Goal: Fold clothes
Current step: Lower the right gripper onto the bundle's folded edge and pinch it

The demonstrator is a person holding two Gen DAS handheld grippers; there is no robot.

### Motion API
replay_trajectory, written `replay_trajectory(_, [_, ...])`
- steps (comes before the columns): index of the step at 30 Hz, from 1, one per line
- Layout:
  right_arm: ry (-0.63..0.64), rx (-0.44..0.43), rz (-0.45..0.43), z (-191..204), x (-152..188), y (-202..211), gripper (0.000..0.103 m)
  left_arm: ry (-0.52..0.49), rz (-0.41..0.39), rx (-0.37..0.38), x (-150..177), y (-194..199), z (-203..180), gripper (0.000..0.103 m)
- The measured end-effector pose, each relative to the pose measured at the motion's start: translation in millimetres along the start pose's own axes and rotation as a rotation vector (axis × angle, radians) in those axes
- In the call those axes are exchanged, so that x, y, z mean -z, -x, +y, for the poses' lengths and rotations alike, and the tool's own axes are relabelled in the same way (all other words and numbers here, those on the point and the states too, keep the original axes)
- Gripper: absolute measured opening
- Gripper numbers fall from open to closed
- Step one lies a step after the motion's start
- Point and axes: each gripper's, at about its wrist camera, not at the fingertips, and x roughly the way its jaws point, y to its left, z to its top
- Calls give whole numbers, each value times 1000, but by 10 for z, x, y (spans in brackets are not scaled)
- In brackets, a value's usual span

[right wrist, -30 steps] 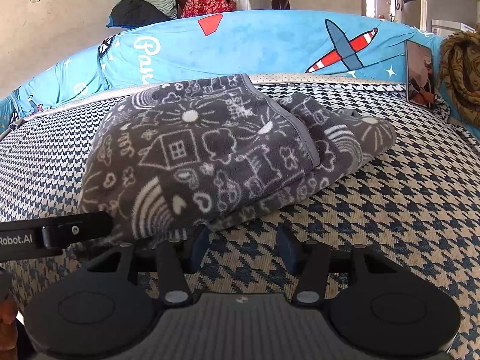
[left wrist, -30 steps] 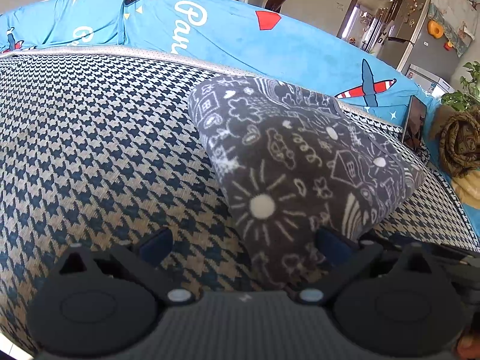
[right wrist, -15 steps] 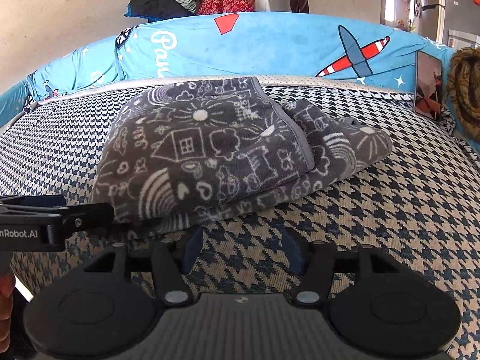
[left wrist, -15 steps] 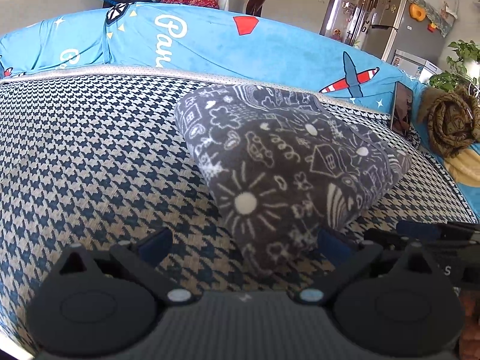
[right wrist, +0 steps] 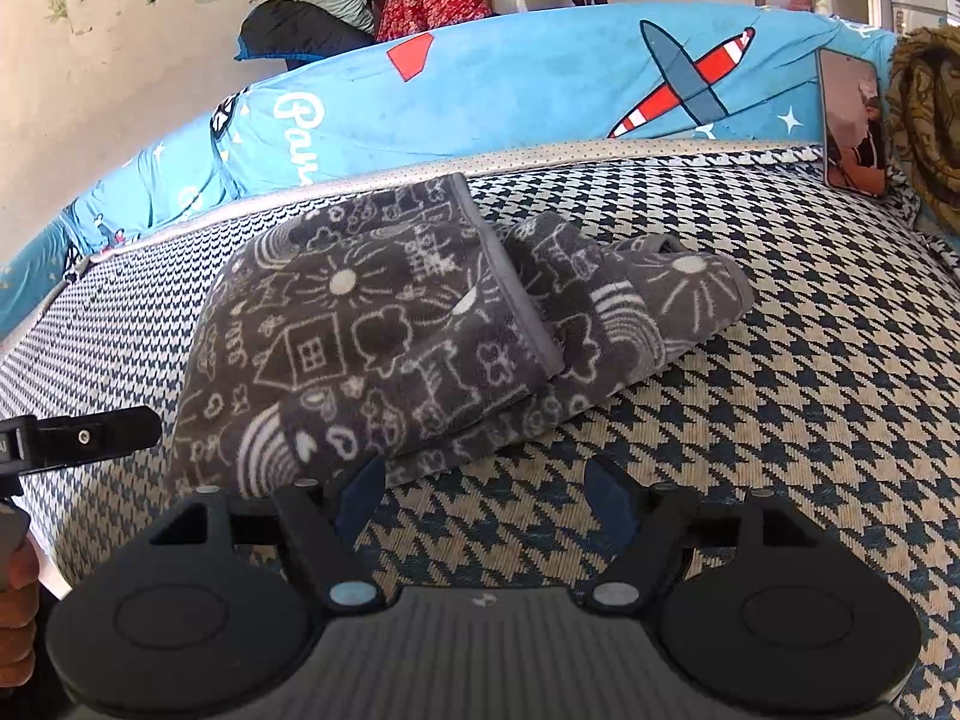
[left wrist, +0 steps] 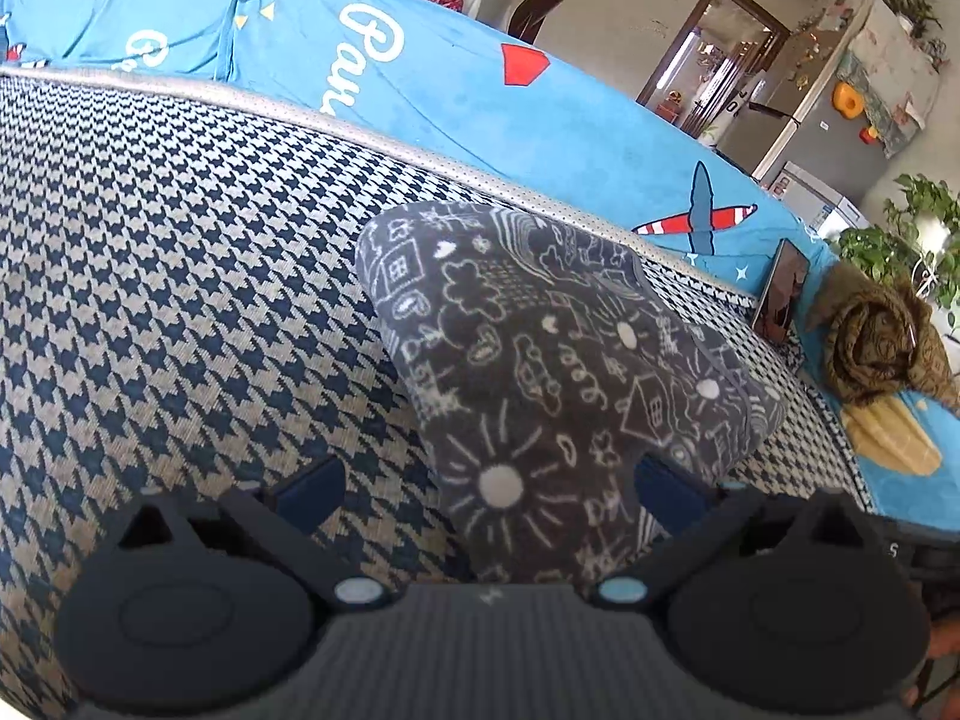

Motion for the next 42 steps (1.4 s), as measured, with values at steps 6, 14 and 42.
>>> replay_trajectory(6, [-248, -54, 18, -365, -103, -111, 75, 114, 39, 58, -228, -163, 216, 103])
replay_trajectory(14, [-284, -68, -20, -466, -189, -182, 77, 176, 71, 120, -443, -407, 367, 103])
replay_trajectory(42, [-314, -68, -66, -455, -320, -610, 90, 316, 120, 222, -805, -1236, 403, 103])
